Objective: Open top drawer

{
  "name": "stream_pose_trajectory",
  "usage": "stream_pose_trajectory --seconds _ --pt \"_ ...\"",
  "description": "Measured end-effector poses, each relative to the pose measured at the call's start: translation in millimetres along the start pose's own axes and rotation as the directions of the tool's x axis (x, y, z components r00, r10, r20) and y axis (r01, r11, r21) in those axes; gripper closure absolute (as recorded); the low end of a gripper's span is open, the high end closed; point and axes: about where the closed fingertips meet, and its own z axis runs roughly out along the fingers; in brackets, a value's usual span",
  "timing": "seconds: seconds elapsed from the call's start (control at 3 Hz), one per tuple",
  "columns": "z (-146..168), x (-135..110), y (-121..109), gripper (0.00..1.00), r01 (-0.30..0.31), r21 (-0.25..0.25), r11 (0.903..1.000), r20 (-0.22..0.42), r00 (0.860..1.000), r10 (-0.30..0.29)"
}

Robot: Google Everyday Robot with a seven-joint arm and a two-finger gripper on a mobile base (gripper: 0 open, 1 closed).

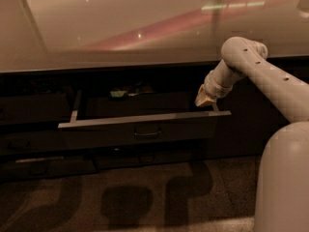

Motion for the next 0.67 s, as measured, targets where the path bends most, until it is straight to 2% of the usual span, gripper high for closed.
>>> stream_pose_trajectory --seconds 0.33,0.67 --pt "0 0 0 0.81 0.000 0.000 1.0000 0.000 1.000 0.000" --pt "2 8 19 0.58 -0.020 0.000 0.9998 0.017 1.000 0.020"
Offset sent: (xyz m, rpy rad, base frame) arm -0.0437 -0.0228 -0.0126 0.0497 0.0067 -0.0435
